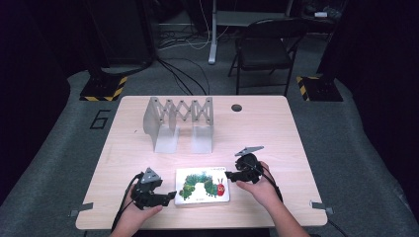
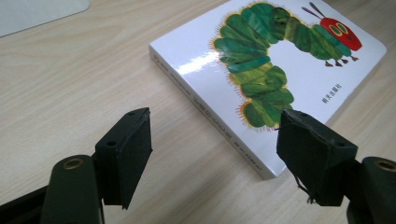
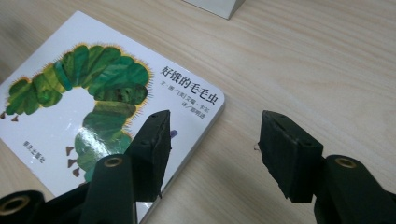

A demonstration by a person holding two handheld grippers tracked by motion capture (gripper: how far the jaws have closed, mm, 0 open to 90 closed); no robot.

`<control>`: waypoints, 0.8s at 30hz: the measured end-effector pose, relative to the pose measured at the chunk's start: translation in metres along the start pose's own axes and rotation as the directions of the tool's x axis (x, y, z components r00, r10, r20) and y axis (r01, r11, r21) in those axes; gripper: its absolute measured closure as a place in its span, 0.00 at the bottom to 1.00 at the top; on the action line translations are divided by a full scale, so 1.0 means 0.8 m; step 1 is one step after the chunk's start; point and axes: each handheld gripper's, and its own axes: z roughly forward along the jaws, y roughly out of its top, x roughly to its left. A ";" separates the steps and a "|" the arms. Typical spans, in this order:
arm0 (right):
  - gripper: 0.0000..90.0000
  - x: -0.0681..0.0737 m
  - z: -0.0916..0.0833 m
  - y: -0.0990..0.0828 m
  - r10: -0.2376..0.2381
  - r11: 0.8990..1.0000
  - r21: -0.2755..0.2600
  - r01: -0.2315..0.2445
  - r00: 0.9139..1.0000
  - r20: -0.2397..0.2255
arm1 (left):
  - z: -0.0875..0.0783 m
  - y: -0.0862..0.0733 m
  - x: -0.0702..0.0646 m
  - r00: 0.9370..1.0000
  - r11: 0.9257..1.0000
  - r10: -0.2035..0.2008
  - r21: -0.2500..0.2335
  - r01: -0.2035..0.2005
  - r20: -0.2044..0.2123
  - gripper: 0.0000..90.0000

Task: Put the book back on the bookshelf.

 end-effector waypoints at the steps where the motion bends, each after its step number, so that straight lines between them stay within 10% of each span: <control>1: 0.48 0.001 -0.001 0.002 0.002 1.000 0.005 -0.002 1.000 -0.003 | 0.001 -0.001 -0.001 1.000 1.000 0.013 0.005 -0.013 0.004 0.29; 24: 0.47 0.003 0.030 0.008 -0.007 1.000 0.011 0.007 1.000 -0.019 | 0.021 -0.012 -0.020 0.996 0.996 0.076 0.042 -0.078 0.041 0.29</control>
